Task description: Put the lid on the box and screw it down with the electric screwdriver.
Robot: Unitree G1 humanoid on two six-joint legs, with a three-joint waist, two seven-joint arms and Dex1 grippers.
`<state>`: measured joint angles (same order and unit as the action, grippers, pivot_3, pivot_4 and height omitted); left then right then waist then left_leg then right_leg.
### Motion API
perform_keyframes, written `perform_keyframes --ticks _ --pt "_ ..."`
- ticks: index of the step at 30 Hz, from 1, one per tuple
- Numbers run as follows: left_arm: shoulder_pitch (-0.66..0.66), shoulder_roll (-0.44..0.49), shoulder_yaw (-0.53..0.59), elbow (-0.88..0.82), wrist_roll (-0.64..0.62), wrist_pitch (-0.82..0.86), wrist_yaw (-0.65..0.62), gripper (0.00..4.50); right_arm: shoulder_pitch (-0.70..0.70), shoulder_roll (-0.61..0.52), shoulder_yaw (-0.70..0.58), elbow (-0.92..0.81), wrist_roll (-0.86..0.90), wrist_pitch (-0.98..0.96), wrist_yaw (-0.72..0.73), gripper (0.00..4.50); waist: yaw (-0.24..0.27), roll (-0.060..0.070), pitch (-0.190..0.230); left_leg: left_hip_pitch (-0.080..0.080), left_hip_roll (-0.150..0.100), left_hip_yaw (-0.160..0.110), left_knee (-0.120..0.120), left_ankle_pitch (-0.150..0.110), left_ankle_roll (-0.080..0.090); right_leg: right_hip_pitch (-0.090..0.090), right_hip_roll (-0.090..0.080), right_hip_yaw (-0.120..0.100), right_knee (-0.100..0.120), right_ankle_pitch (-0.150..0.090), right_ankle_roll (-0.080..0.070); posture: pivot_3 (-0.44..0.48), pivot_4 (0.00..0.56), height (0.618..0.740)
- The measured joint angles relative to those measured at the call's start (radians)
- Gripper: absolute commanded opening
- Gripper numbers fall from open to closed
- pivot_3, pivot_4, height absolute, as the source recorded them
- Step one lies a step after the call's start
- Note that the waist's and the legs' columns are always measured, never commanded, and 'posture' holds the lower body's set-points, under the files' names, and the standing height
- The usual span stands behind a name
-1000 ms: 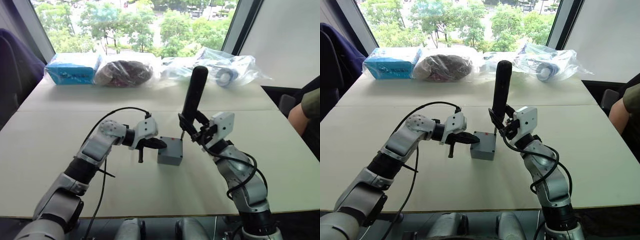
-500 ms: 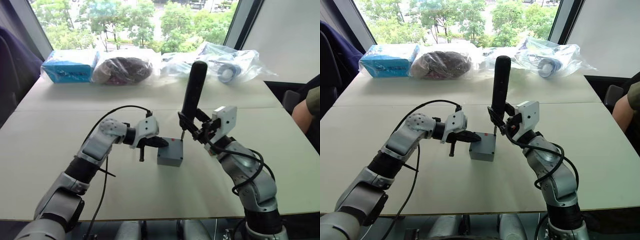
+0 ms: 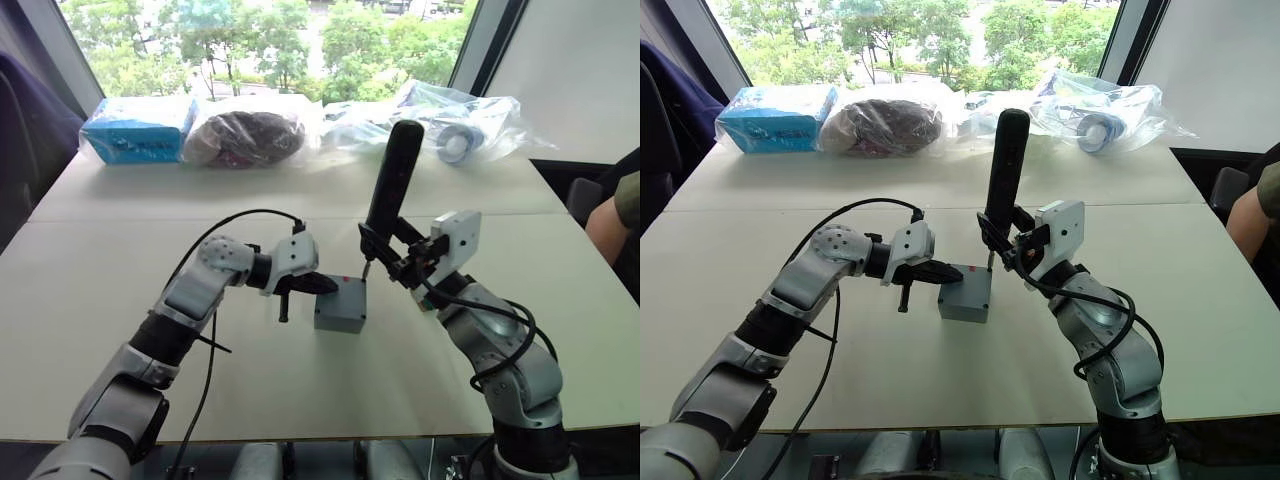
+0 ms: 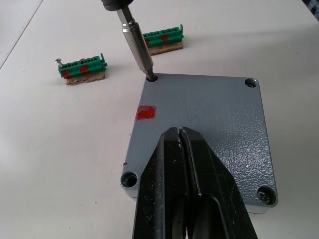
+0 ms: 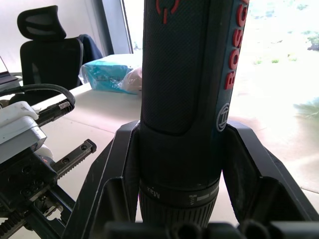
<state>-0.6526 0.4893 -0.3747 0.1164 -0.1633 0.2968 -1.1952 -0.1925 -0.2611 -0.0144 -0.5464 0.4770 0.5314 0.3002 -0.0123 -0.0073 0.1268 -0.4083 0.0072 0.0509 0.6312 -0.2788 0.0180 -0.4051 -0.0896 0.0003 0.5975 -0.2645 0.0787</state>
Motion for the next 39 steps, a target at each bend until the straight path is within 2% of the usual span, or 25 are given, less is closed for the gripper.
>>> perform_keyframes --ticks 9,15,21,25,39 --pt "-0.001 0.000 0.000 0.002 0.000 0.000 -0.002 0.00 0.058 0.019 -0.025 -0.030 0.032 -0.019 -0.006 1.77 0.000 0.000 0.000 0.000 0.000 0.000 0.001 0.000 0.000 0.001 0.000 -0.001 0.000 0.000 0.000 0.000 0.150 0.740" --pt "-0.002 0.000 0.000 0.013 0.000 0.000 -0.001 0.00 0.100 -0.029 0.034 -0.041 -0.045 -0.098 0.031 1.77 0.000 -0.001 -0.001 0.003 0.000 -0.001 0.002 0.000 0.000 0.004 0.000 -0.002 0.001 0.000 0.000 0.000 0.150 0.740" --pt "-0.002 -0.001 -0.002 0.021 0.001 0.000 0.000 0.00 0.087 -0.021 0.067 0.021 -0.109 -0.157 0.022 1.77 0.000 -0.004 -0.003 0.007 0.000 -0.002 0.002 0.000 0.000 0.009 0.001 -0.003 0.001 0.000 0.000 0.000 0.150 0.740" --pt "0.008 0.000 -0.002 0.020 0.002 0.001 0.000 0.00 0.093 -0.002 0.064 0.047 -0.110 -0.180 0.015 1.77 0.000 -0.006 -0.004 0.016 0.000 -0.002 0.000 0.000 0.000 0.014 0.000 -0.003 -0.001 0.000 0.000 0.000 0.150 0.740" --pt "0.022 0.001 -0.004 0.018 0.015 0.008 0.000 0.00 0.107 0.005 0.064 0.076 -0.111 -0.201 0.012 1.77 0.000 -0.008 -0.019 0.017 0.001 -0.002 -0.001 0.000 -0.001 0.015 0.000 -0.002 -0.001 0.000 0.000 0.000 0.150 0.740"
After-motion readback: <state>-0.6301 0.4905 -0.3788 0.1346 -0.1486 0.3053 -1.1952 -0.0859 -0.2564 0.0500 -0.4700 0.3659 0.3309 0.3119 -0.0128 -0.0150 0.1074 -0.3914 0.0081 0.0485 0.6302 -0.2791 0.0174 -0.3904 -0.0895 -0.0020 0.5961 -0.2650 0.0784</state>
